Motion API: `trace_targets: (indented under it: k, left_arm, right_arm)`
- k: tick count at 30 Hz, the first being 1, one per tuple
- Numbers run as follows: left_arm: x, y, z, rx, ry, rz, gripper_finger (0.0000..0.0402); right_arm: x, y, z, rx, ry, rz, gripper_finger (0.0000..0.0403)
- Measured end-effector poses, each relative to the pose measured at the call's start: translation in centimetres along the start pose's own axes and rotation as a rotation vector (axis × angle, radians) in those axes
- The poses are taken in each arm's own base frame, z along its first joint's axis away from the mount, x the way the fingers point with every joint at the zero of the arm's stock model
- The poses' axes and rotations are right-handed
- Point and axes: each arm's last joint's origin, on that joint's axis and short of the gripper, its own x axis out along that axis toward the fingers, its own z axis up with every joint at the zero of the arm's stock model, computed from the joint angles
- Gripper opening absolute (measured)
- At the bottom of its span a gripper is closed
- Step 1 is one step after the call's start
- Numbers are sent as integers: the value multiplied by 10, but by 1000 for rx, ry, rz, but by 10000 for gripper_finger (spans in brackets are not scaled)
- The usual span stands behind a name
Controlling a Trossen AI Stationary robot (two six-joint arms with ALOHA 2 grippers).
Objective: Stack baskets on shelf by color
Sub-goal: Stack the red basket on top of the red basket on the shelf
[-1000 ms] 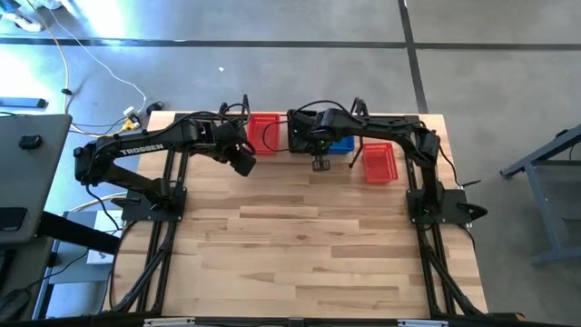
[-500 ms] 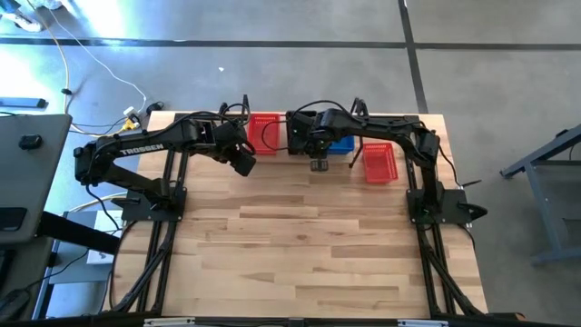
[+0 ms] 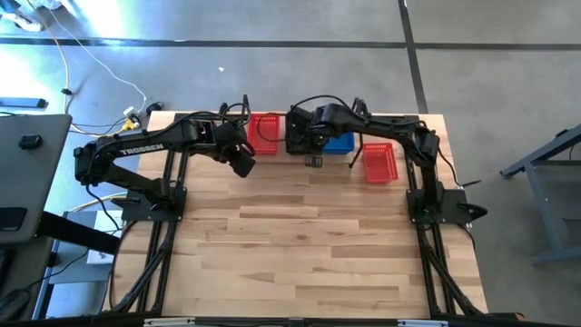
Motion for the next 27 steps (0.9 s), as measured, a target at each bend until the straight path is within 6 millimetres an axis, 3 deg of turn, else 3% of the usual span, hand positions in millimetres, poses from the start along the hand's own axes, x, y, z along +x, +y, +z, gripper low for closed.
trace_targets:
  k: [6,19,27]
  left_arm:
    - [0,0,0,29,1,0,115]
    - [0,0,0,285,1,-1,115]
    - [0,0,0,393,-3,-2,115]
  right_arm:
    - [-12,-4,1,82,10,-8,99]
    - [-64,-14,5,317,-21,-50,99]
    - [-71,-14,-11,376,131,-174,99]
